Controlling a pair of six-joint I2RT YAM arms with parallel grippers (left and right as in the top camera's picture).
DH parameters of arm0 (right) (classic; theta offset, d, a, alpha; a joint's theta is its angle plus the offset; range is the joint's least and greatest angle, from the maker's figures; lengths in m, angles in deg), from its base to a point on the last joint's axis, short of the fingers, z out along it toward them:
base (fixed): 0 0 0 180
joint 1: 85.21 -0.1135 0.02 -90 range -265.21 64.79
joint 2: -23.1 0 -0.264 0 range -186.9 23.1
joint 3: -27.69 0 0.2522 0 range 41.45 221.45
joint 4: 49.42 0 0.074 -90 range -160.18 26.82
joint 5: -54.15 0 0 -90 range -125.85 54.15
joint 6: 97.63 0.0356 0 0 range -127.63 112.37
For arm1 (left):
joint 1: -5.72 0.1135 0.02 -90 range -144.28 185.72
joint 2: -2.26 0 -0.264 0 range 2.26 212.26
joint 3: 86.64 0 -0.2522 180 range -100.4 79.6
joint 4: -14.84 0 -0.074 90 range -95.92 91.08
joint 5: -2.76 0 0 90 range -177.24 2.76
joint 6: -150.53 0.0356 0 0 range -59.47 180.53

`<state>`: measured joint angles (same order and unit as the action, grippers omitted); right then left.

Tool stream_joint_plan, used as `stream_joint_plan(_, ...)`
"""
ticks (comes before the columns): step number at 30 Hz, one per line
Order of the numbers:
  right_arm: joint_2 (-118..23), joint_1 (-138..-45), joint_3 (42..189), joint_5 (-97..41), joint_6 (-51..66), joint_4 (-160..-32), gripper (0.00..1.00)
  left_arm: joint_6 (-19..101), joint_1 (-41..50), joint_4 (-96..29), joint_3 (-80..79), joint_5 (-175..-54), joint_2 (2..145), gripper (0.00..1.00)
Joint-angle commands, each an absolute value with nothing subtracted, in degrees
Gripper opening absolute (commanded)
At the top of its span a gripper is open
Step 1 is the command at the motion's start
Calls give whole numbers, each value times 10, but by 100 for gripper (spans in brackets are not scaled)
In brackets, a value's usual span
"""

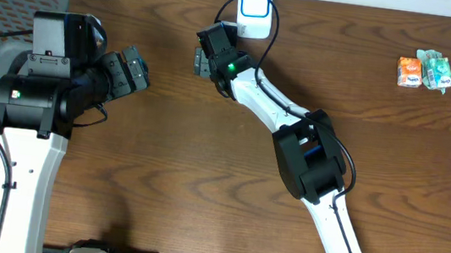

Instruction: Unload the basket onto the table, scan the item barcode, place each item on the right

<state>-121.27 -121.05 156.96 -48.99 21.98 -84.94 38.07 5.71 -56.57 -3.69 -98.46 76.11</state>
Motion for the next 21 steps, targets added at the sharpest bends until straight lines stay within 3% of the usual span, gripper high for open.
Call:
stream_joint_plan(1,-1224,-1208,1570,-497,273,-836,83,384,60,-566,-39,-981,761,98)
stream_joint_plan(10,-1251,-1208,1570,-533,282,-842,78,384,60,-566,-39,-981,761,98)
stream_joint_plan(14,-1239,-1210,1570,-529,242,-864,72,384,60,-566,-39,-981,761,97)
stream_joint_plan(17,-1213,-1210,1570,-529,209,-909,62,384,60,-566,-39,-981,761,98)
stream_joint_plan(21,-1175,-1210,1570,-529,149,-963,59,384,60,-566,-39,-981,761,98)
